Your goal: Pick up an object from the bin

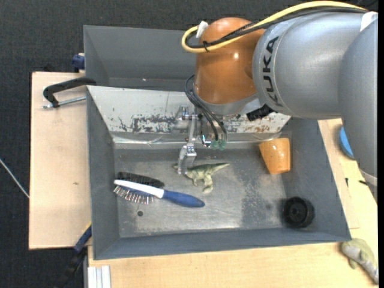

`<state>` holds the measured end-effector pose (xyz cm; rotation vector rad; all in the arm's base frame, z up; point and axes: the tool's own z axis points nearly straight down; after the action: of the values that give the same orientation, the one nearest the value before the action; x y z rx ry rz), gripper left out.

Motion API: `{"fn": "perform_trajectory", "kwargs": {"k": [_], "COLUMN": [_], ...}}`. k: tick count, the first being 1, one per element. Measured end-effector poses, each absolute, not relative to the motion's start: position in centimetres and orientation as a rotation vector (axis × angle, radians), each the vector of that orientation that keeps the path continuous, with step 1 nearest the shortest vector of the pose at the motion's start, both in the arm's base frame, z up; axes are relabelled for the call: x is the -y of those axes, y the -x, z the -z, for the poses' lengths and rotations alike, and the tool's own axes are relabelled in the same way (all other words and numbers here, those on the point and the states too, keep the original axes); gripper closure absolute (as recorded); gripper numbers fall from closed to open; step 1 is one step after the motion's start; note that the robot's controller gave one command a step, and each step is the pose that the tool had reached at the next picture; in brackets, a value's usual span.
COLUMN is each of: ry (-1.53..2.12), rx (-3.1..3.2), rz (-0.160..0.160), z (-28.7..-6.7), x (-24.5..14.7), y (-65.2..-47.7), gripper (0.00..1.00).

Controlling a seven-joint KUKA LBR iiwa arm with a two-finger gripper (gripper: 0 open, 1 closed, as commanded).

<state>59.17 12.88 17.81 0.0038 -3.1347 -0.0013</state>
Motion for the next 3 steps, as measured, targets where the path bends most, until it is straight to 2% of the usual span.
{"fn": "perform_trajectory", "kwargs": {"k": [1, 2, 3], "ry": [0.135, -0.388, -0.567], "rx": [3.153, 3.120, 3.093], "rz": [0.003, -0.003, 0.002], "z": [-9.2, -14.0, -7.2], "x": [-12.9, -4.2, -5.7], "y": [-57.0, -53.0, -58.6], "gripper": [0.00, 0.00, 0.00]}}
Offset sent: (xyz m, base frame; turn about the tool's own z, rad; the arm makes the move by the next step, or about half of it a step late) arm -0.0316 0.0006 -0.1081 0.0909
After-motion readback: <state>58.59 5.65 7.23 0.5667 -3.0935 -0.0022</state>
